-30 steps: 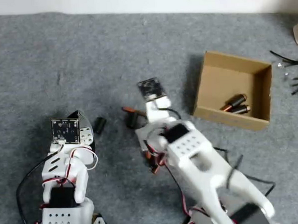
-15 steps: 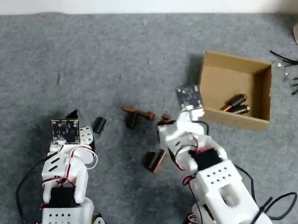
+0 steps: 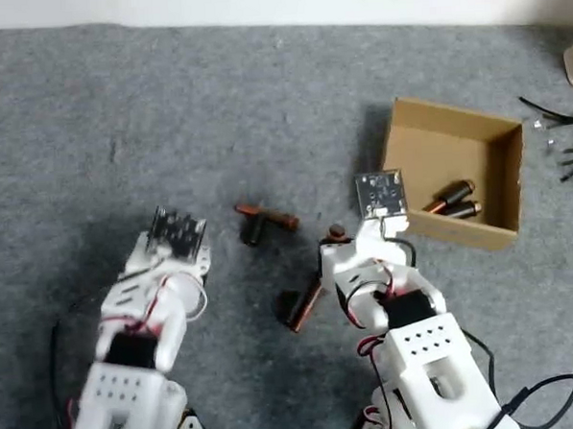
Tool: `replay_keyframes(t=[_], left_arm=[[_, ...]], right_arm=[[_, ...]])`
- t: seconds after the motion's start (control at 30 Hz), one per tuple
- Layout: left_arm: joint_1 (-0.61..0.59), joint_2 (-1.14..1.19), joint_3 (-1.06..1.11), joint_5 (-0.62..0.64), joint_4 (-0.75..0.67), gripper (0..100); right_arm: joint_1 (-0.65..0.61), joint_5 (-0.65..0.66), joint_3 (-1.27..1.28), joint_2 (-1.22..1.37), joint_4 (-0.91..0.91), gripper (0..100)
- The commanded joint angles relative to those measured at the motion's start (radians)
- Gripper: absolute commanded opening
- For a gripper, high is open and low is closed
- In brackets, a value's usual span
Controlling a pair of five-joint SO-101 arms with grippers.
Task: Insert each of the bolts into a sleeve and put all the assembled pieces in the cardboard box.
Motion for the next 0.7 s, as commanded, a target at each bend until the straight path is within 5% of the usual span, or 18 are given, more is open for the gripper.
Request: replay_keyframes(t=[0.0, 0.13, 0.23, 0.33, 0.67], left_arm=[[0.016, 0.456, -0.234, -0.009, -0.058, 7], [0.016, 0.895, -0.490, -0.012, -0.052, 7], [0.015, 1.058, -0.659, -0.012, 0.083, 7], [-0.012, 1.116, -0.740, -0.014, 0.195, 7], [-0.056, 1.129, -0.751, -0.012, 0.207, 7]], right_arm=[[0.013, 0.014, -0.010, -0.030, -0.036, 0.4], [0.013, 0.015, -0.005, -0.024, -0.070, 0.4], [0.013, 0.015, -0.005, -0.024, -0.070, 0.4], [0.013, 0.015, -0.005, -0.024, -0.070, 0.4], [0.013, 0.015, -0.005, -0.024, -0.070, 0.4]])
